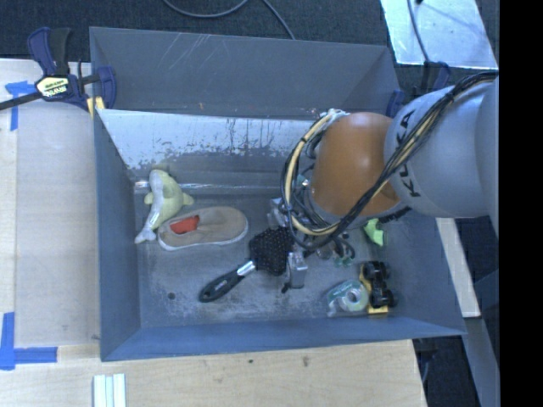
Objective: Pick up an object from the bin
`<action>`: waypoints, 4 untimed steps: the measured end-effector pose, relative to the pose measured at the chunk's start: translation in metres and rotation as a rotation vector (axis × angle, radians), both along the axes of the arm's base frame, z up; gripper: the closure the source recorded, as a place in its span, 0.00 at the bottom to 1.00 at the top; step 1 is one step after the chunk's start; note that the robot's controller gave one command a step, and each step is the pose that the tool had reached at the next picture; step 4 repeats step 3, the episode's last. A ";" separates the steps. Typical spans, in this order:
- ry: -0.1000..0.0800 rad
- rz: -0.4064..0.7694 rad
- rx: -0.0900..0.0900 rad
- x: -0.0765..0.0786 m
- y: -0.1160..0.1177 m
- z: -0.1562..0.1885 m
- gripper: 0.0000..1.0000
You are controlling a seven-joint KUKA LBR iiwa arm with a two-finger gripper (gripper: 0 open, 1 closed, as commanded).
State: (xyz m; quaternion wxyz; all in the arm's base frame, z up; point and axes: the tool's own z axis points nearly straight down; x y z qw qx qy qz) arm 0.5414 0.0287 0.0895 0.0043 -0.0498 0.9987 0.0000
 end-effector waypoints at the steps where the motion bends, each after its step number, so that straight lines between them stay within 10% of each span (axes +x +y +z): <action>1: -0.012 -0.050 0.005 0.010 -0.013 -0.015 1.00; 2: -0.012 -0.050 0.005 0.010 -0.013 -0.015 1.00; 3: -0.016 -0.056 0.004 0.021 -0.020 0.123 1.00; 4: -0.016 -0.056 0.004 0.021 -0.020 0.123 1.00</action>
Offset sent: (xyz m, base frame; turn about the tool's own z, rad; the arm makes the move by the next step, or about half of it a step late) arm 0.0000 0.0000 0.0000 0.0000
